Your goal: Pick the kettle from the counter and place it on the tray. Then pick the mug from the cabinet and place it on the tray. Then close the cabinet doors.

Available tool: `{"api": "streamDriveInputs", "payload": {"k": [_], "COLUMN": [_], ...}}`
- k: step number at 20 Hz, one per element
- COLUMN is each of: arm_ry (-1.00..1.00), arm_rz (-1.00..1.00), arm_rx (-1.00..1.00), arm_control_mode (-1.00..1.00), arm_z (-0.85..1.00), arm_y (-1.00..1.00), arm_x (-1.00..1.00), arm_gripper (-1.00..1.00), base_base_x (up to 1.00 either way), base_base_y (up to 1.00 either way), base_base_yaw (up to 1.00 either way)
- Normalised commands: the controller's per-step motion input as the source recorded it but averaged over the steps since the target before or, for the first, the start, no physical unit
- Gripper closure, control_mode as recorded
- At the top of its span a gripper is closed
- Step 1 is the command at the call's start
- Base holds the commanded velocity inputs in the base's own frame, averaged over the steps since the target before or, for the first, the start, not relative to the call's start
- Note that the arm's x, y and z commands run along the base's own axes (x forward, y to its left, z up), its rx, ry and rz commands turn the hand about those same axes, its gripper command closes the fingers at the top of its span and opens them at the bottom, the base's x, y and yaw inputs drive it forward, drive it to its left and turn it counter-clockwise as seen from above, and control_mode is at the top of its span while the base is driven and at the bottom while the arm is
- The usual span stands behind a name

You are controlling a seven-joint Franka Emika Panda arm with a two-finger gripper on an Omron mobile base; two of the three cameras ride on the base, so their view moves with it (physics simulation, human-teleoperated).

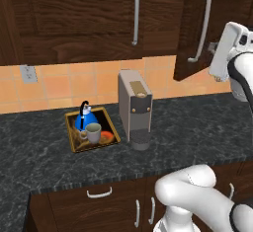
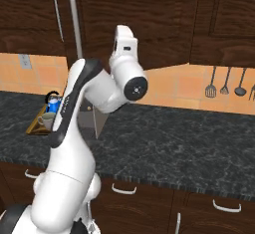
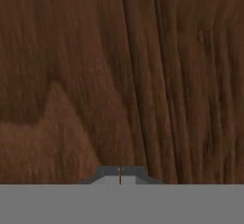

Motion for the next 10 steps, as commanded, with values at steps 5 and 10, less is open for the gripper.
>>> {"api": "streamDriveInputs", "payload": {"k": [5, 10], "arm_ry": [0.05, 0.15], "arm_rz": [-0.35, -0.15], "arm_rx": [-0.01, 0.0], "arm_control_mode": [-1.0, -1.0], "arm_z": [0.0, 0.0], "arm_y": [0.6, 0.03], "arm_x": [0.8, 0.77], "arm_gripper": [1.0, 1.0], "base_base_x": [0.0, 0.0], "base_base_y": [0.0, 0.0], "base_base_yaw": [0.0, 0.0]}}
